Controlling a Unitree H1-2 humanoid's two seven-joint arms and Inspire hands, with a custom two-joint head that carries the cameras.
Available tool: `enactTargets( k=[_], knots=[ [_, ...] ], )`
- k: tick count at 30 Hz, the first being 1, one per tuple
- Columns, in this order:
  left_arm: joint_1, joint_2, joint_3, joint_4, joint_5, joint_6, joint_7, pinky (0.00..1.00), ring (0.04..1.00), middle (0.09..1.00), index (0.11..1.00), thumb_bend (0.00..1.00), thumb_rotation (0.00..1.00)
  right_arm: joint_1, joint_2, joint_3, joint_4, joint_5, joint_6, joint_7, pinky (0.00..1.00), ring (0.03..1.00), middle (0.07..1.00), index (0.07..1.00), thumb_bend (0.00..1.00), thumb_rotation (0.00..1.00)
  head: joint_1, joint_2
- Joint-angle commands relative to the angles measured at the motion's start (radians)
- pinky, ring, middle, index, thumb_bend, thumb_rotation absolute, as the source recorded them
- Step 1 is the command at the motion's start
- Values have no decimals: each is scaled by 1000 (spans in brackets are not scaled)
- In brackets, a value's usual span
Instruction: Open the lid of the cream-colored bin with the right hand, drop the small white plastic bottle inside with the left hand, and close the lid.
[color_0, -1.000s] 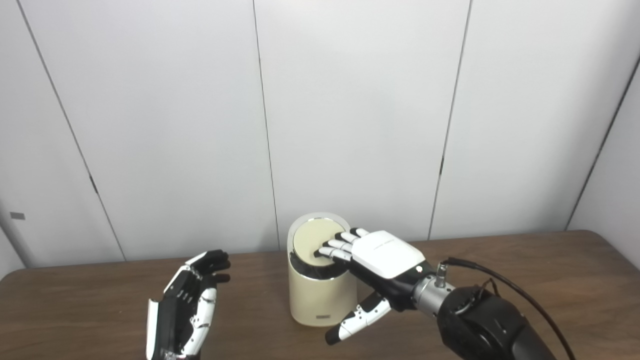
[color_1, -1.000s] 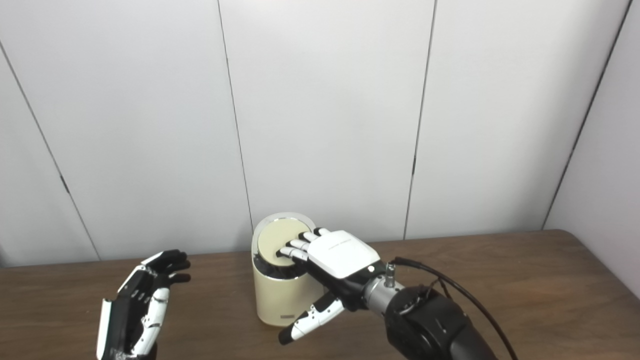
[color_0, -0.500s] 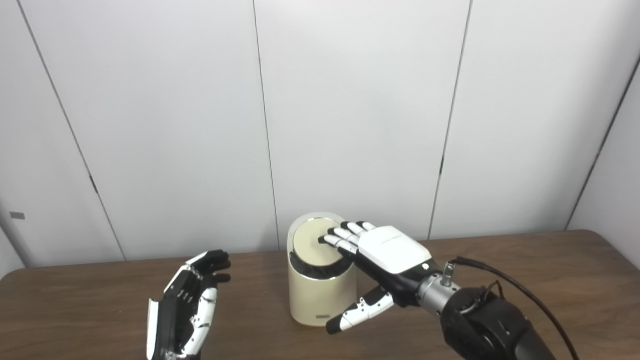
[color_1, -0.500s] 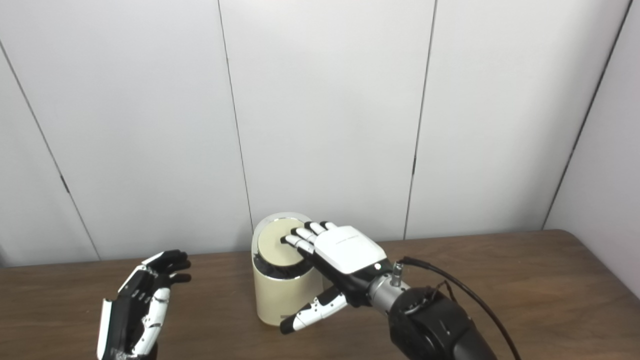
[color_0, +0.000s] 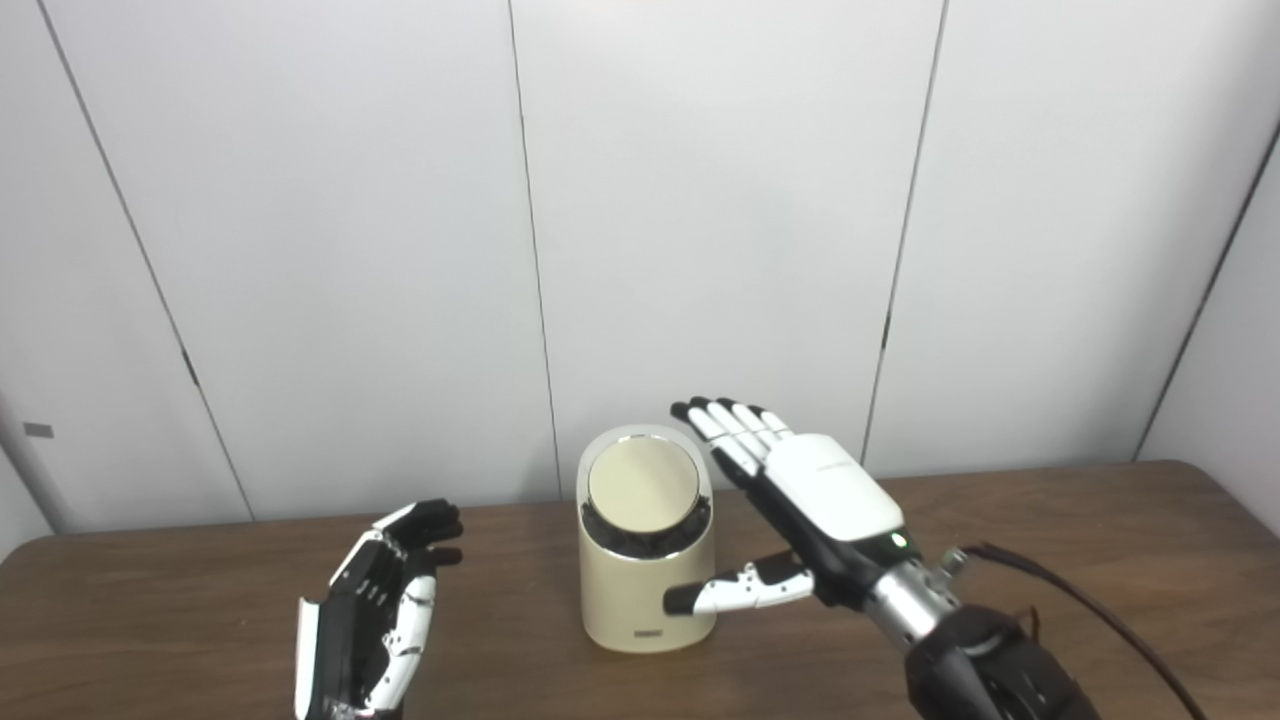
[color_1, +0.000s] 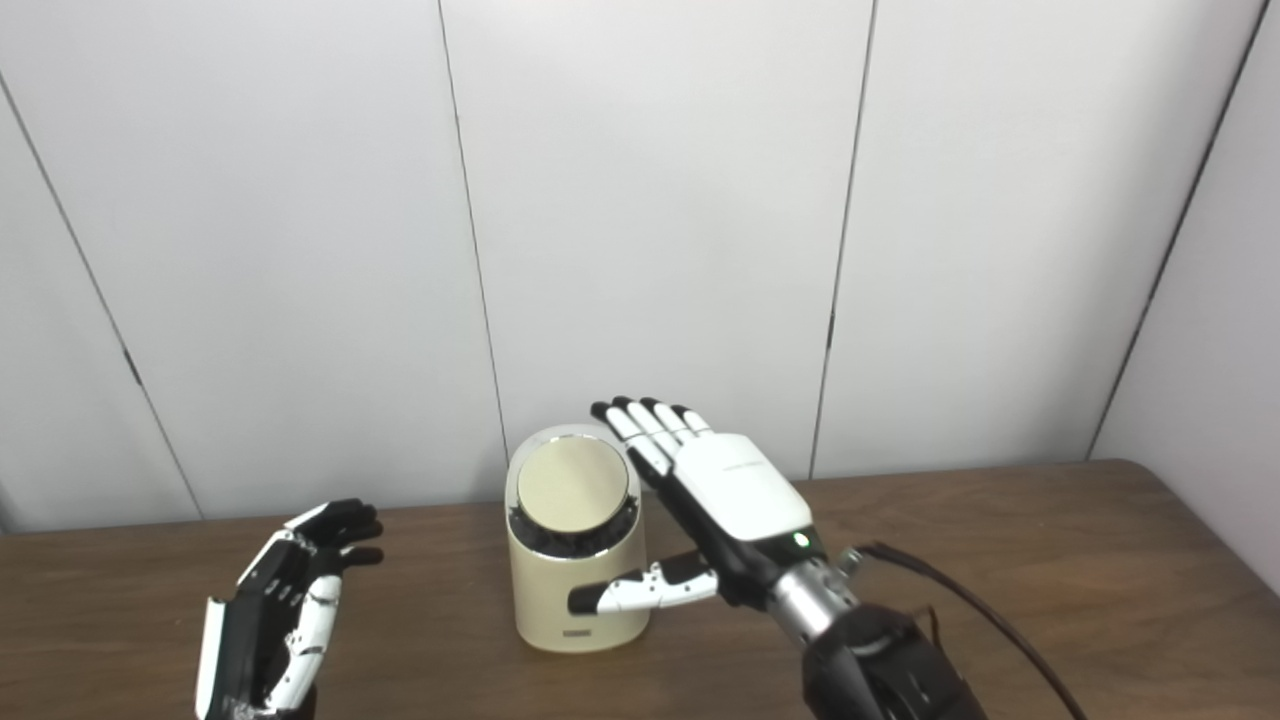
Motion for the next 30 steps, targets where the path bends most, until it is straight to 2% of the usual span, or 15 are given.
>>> enactTargets(
  k=[1, 3, 5, 7, 9, 10, 12, 15, 18, 24, 29, 30],
  knots=[
    [-33, -1, -6, -22, 21, -20, 14, 627, 701, 718, 703, 266, 510, 3, -4, -48, 25, 98, -118, -129, 898, 951, 960, 934, 365, 883, 0, -3],
    [-32, 2, -9, -23, 19, -20, 14, 630, 705, 721, 706, 246, 509, 41, 9, -89, 87, 178, -205, -212, 784, 880, 882, 850, 198, 793, -3, -5],
    [-29, 7, -12, -27, 16, -20, 11, 635, 713, 730, 713, 235, 509, 75, 19, -122, 166, 268, -297, -270, 744, 850, 845, 817, 168, 739, -8, -7],
    [-26, 12, -12, -30, 13, -20, 10, 645, 727, 743, 720, 227, 508, 98, 24, -141, 234, 344, -377, -304, 743, 845, 836, 808, 188, 740, -8, -7],
    [-22, 14, -9, -30, 9, -20, 12, 649, 733, 750, 726, 226, 506, 119, 29, -150, 282, 401, -427, -326, 710, 826, 835, 800, 204, 759, -6, -6],
    [-21, 14, -6, -29, 1, -20, 9, 651, 733, 751, 727, 227, 497, 126, 27, -146, 299, 433, -438, -338, 711, 824, 834, 796, 201, 754, -5, -6],
    [-18, 14, -2, -29, -12, -20, 0, 654, 733, 751, 727, 229, 478, 139, 21, -134, 323, 509, -443, -345, 734, 830, 838, 797, 208, 654, -2, -5],
    [-11, 15, 3, -34, -9, -20, 3, 651, 731, 752, 728, 232, 472, 157, 23, -129, 344, 595, -443, -351, 754, 829, 839, 802, 249, 598, 1, -3],
    [-5, 15, 7, -40, -3, -20, 9, 644, 727, 750, 728, 230, 487, 168, 27, -125, 350, 621, -443, -369, 749, 822, 836, 804, 262, 594, 3, -1],
    [10, 20, 14, -61, -8, -20, 3, 647, 734, 756, 737, 224, 501, 188, 28, -109, 362, 640, -443, -414, 673, 763, 792, 757, 296, 416, 8, 4],
    [26, 20, 28, -72, -31, -20, -14, 653, 735, 759, 739, 245, 456, 200, 28, -101, 363, 646, -443, -425, 683, 765, 788, 759, 312, 467, 7, 7],
    [29, 20, 30, -74, -29, -20, -16, 651, 732, 759, 742, 252, 427, 202, 30, -103, 360, 650, -443, -424, 697, 770, 788, 763, 300, 450, 8, 7]
  ],
)
